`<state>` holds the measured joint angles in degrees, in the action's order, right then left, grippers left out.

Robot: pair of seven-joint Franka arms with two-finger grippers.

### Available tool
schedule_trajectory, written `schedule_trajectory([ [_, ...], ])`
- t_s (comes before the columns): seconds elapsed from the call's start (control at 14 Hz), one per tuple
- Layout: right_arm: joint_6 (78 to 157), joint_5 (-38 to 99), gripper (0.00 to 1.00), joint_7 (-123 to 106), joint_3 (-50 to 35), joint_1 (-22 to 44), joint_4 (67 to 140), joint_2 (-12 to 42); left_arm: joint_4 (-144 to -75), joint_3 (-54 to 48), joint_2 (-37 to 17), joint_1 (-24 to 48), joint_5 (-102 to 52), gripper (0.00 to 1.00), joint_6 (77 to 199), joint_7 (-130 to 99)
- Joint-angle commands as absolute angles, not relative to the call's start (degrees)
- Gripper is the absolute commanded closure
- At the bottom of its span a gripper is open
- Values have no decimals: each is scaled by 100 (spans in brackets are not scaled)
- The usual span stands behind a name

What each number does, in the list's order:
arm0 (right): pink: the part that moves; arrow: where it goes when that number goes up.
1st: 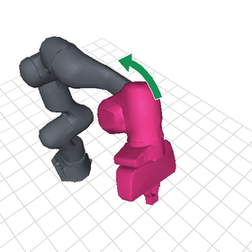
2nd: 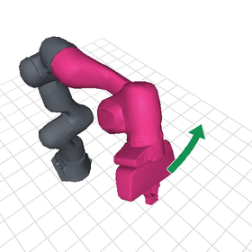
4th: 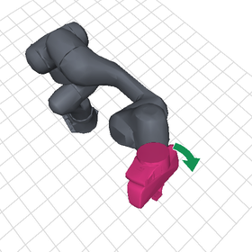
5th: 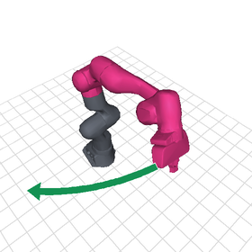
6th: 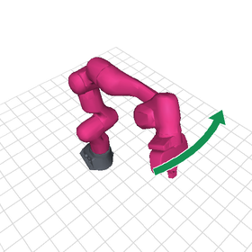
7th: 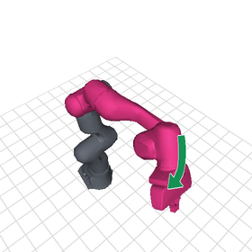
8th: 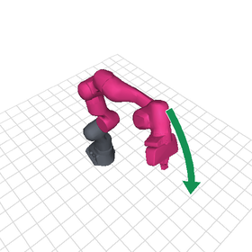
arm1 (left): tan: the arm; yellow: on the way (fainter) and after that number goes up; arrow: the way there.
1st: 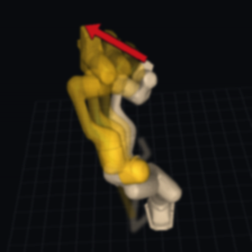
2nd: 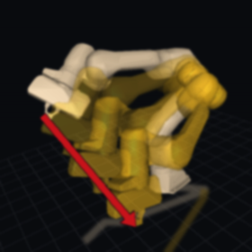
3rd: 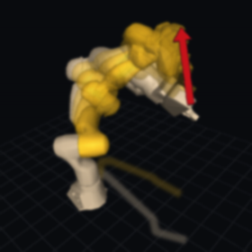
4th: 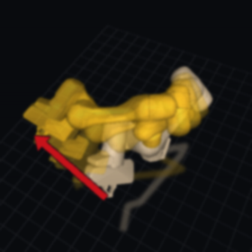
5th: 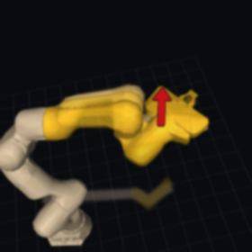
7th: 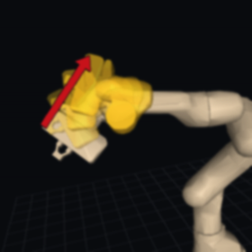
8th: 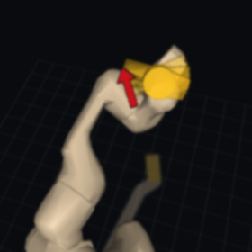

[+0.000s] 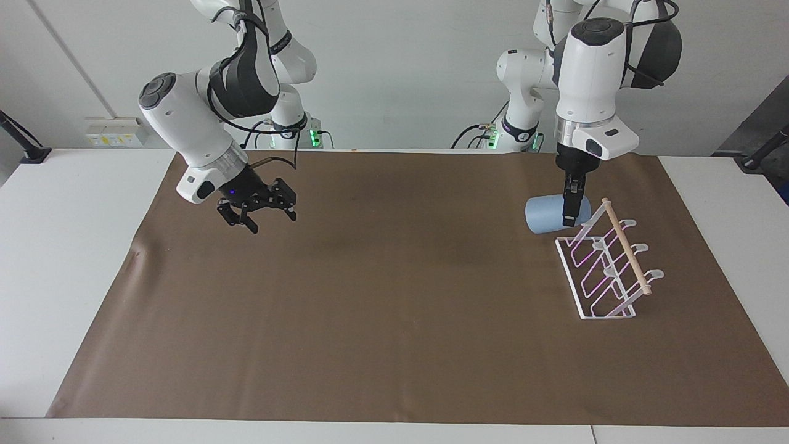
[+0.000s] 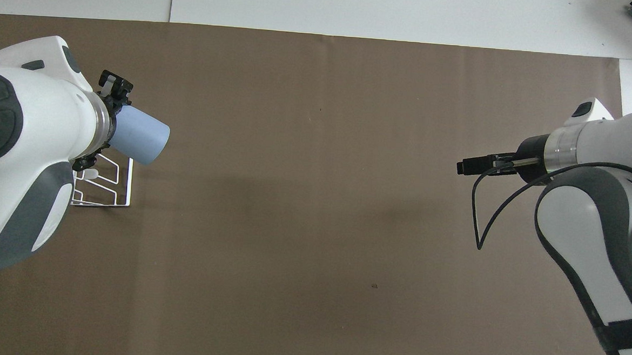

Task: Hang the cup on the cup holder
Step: 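Carry the cup toward the rack while the right gripper withdraws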

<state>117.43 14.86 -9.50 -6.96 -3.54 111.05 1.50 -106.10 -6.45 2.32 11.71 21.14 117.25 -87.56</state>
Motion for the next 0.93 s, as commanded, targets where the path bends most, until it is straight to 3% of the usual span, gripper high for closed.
schedule_trajectory([
  [0.0,11777,820,0,-170,-738,-72,11092,88,-11004,-686,335,1116,3098,100,12215,-8710],
  [0.36,11672,256,0,1053,-738,334,10987,-8,-10960,-686,-34,888,4691,100,12628,-8763],
  [0.85,10057,-53,0,1108,-668,10,9696,-79,-10758,-677,-553,590,5467,100,13059,-9018],
])
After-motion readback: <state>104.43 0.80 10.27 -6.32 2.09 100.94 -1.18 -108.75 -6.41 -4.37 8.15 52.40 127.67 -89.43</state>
